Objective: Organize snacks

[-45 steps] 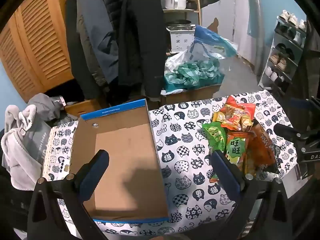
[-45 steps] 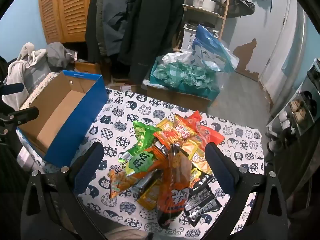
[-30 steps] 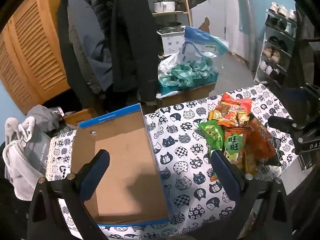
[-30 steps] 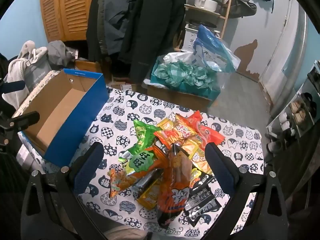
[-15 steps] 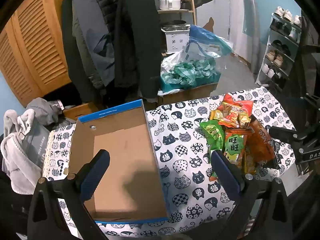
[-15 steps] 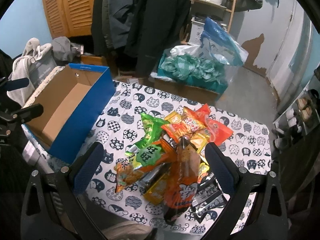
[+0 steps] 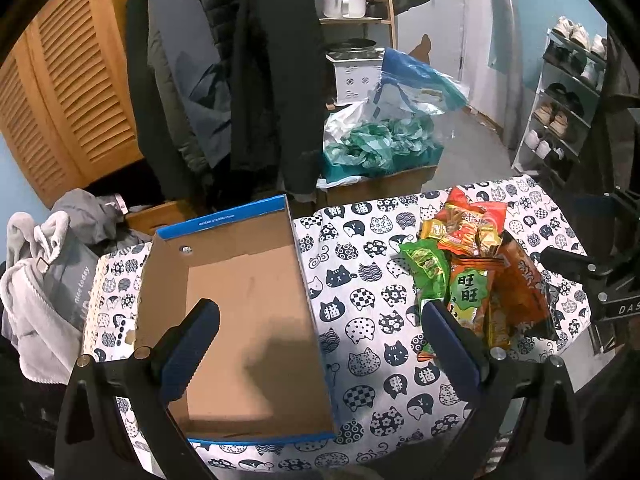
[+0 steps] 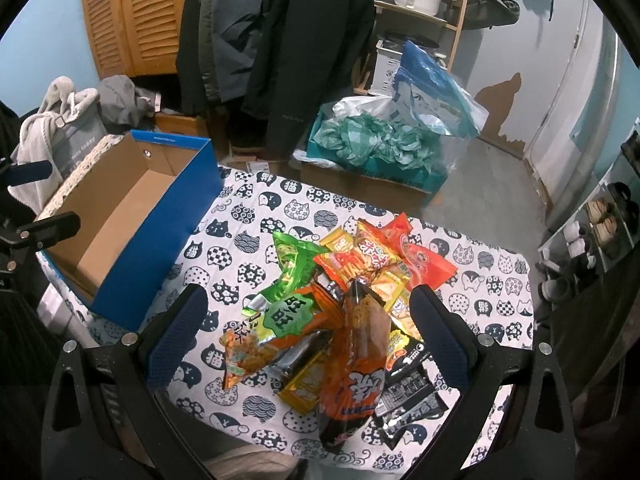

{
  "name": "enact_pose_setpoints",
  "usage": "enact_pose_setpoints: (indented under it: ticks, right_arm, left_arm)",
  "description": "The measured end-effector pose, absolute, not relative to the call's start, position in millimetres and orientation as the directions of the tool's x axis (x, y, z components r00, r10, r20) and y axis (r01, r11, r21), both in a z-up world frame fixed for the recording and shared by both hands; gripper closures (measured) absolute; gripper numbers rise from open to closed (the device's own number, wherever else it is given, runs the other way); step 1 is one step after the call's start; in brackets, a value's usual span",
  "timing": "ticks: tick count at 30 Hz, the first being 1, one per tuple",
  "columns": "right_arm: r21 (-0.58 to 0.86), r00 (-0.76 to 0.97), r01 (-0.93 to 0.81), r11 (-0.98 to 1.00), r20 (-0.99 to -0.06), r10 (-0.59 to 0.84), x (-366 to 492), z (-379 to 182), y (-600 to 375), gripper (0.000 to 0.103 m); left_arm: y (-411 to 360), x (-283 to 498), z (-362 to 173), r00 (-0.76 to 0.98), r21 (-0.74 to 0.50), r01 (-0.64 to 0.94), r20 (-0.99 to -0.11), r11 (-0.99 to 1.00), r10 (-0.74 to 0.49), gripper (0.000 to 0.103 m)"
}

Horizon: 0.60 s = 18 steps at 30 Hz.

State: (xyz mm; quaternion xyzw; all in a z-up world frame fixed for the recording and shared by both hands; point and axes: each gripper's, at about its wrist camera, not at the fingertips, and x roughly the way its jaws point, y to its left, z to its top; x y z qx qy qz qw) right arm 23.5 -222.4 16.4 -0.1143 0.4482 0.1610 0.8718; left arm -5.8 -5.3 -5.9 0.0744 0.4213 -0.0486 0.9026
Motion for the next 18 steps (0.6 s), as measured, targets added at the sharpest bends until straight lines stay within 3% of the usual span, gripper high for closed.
enact_pose_setpoints:
  ticks: [18]
  right_arm:
    - [-0.054, 0.542, -0.384, 0.922, -0.821, 0.178, 23.5, 14.8, -220.3, 0.004]
  left_arm:
    - [-4.5, -8.8, -9.6, 0.633, 0.082, 0.146, -0.774, 0.986, -0.030, 0.001]
